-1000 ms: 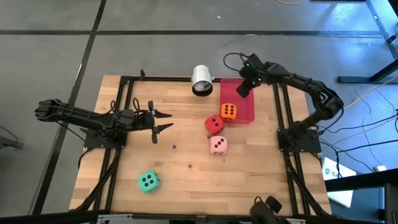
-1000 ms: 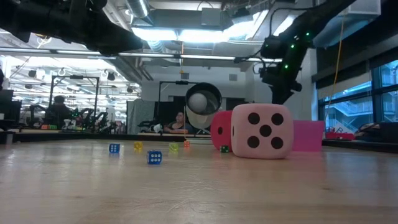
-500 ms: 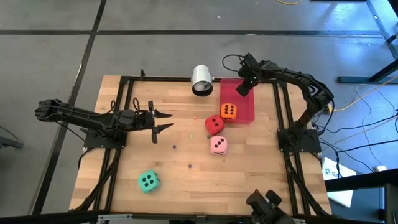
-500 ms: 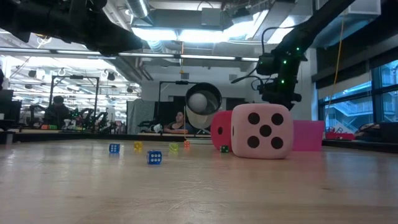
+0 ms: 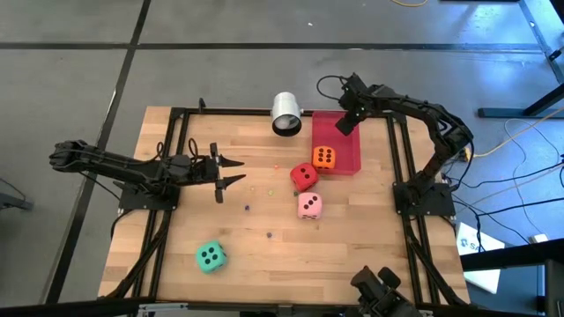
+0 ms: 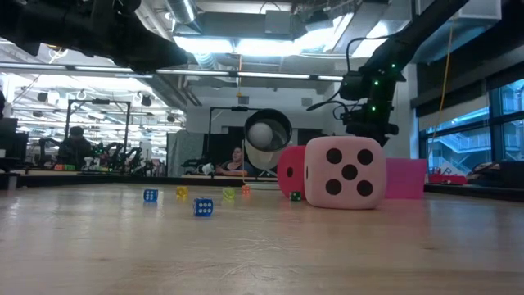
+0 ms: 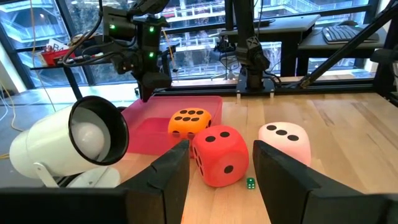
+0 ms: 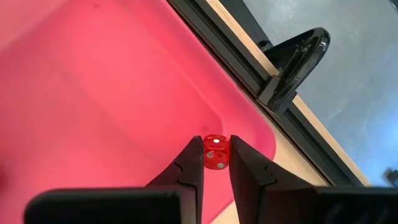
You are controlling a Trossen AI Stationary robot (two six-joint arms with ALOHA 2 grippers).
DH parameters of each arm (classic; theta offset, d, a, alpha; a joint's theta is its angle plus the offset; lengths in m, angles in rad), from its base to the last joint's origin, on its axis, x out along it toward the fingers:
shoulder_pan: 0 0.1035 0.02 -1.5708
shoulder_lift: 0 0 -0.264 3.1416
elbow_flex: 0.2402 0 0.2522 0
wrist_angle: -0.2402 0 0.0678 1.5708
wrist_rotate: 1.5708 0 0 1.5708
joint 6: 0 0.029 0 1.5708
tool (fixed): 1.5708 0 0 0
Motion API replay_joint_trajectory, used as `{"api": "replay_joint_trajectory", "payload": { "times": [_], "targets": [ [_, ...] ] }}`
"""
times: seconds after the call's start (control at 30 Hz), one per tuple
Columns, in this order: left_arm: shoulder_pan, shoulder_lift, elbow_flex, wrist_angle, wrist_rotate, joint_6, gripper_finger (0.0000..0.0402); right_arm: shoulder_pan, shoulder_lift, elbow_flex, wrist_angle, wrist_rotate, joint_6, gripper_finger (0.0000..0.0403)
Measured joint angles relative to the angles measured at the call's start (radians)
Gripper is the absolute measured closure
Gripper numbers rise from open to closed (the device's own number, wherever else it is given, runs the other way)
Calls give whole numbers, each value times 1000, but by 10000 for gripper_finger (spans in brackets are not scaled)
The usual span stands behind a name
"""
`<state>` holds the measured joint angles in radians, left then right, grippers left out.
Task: Pick & Place Dice
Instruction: Put the small red dice into the red bin
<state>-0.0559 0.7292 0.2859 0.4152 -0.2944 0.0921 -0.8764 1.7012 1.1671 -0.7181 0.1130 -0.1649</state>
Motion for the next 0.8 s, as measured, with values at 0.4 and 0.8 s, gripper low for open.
{"api": "replay_joint_trajectory", "payload": {
  "times": [0.4, 0.8],
  "targets": [
    [0, 0, 0, 0, 0, -3, 233, 0, 9, 0, 9, 2, -1, 352],
    [0, 0, 0, 0, 0, -2, 233, -1, 80, 0, 38, 0, -5, 352]
  ]
}}
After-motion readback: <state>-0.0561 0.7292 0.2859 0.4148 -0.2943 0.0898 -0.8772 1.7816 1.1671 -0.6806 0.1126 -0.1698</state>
